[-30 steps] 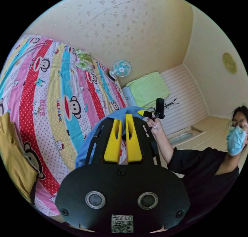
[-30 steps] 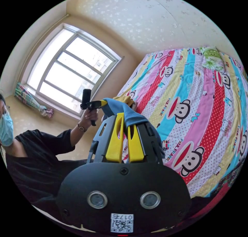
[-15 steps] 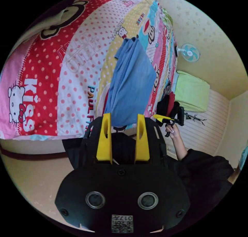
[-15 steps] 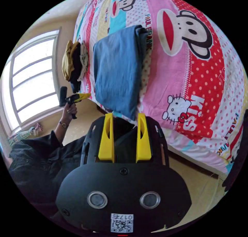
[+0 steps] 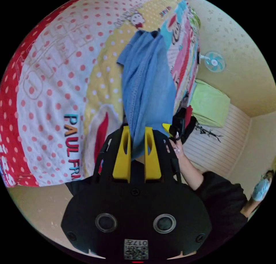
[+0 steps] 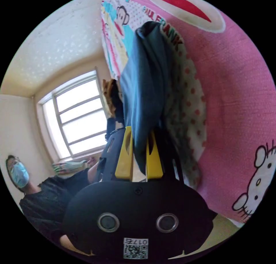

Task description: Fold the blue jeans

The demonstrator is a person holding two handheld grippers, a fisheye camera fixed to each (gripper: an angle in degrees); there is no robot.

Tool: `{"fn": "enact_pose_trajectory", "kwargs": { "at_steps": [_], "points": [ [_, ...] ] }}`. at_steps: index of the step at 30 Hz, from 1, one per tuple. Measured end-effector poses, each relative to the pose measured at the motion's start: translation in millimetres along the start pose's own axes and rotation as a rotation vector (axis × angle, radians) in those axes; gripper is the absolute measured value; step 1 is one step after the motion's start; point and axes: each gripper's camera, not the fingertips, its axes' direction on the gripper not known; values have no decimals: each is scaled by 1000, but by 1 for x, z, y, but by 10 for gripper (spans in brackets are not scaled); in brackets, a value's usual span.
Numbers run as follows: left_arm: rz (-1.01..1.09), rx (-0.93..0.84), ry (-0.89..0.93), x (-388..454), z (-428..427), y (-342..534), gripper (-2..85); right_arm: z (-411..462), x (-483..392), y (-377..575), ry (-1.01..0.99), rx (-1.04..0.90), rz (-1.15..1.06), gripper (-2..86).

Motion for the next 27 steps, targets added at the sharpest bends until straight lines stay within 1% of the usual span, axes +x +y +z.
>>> {"fn": "enact_pose_trajectory", "kwargs": {
  "at_steps": [1, 2, 3, 4, 5, 7, 8, 9, 10, 11, 12, 13, 14, 16, 18, 19, 20, 21, 22, 23, 24, 25, 26, 27],
  "points": [
    [57, -22, 20, 24, -3, 3, 72, -16, -20, 8, -34, 9, -60, 59],
    [89, -28, 24, 39, -5, 4, 71, -34, -44, 16, -32, 8, -122, 55],
    [149, -38, 27, 70, -7, 7, 71, -43, -57, 19, -21, 5, -155, 54],
    [197, -44, 22, 104, -6, 6, 71, -64, -85, 28, 14, 10, -224, 52],
    [221, -48, 20, 121, -5, 5, 70, -88, -112, 38, 49, 28, -286, 50],
    [348, -87, 23, 196, 13, -8, 71, -131, -152, 57, 90, 74, -378, 48],
    [381, -102, 33, 215, 20, -14, 71, -164, -179, 73, 118, 126, -431, 47],
    [454, -132, 66, 255, 34, -24, 71, -181, -193, 83, 137, 158, -460, 47],
    [531, -162, 107, 298, 51, -34, 72, -217, -220, 104, 176, 231, -514, 47],
    [570, -176, 127, 320, 60, -39, 72, -252, -246, 127, 219, 317, -557, 47],
    [642, -208, 161, 365, 80, -48, 73, -269, -258, 139, 240, 360, -569, 47],
    [709, -244, 183, 408, 103, -57, 74, -301, -280, 161, 288, 450, -589, 48],
    [742, -264, 192, 429, 116, -62, 75, -330, -299, 182, 346, 533, -613, 50],
    [856, -351, 191, 507, 168, -83, 79, -370, -318, 206, 427, 629, -628, 53],
    [874, -411, 152, 548, 211, -104, 85, -411, -318, 219, 456, 751, -548, 59],
    [848, -450, 104, 563, 239, -122, 91, -436, -306, 227, 456, 851, -452, 64],
    [830, -467, 74, 566, 252, -131, 89, -458, -285, 234, 474, 945, -350, 70],
    [787, -498, 5, 561, 274, -148, 86, -468, -270, 238, 494, 989, -291, 71],
    [732, -530, -68, 543, 291, -164, 83, -482, -233, 245, 511, 1054, -132, 74],
    [699, -549, -110, 529, 297, -172, 81, -488, -188, 254, 488, 1094, 46, 70],
    [628, -587, -201, 491, 303, -184, 77, -487, -164, 259, 471, 1102, 119, 68],
    [545, -621, -299, 441, 299, -192, 65, -477, -117, 267, 449, 1087, 246, 49],
    [496, -636, -349, 413, 293, -194, 56, -455, -67, 274, 447, 1014, 387, 34],
    [388, -661, -443, 351, 274, -193, 32, -440, -42, 277, 447, 953, 472, 28]
  ]
}}
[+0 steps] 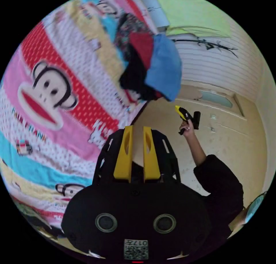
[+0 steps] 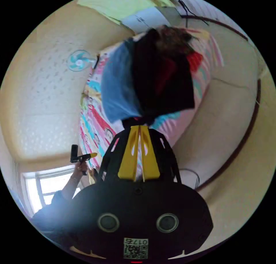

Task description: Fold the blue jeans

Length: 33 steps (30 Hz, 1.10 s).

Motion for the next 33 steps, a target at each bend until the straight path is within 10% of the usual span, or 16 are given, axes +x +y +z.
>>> {"fn": "enact_pose_trajectory", "kwargs": {
  "at_steps": [5, 10, 15, 20, 26, 33],
  "points": [
    [-675, -154, -79, -215, 41, 244, -8, 152, 99, 157, 472, -836, 370, 8],
    [-1269, 186, 260, -278, 54, 579, -10, 218, 43, 217, 519, -986, 248, 5],
    [-1512, 632, 610, -257, 119, 729, -8, 291, -84, 158, 602, -972, -2, 4],
    [-1368, 855, 831, -263, 164, 714, 10, 346, -315, 95, 442, -740, -325, 3],
    [-804, 969, 424, -259, 9, 626, 19, 351, -529, 186, 273, -567, -828, 3],
    [-480, 1206, -57, -169, -206, 569, 110, 298, -543, 328, 249, -439, -1153, 5]
  ]
}}
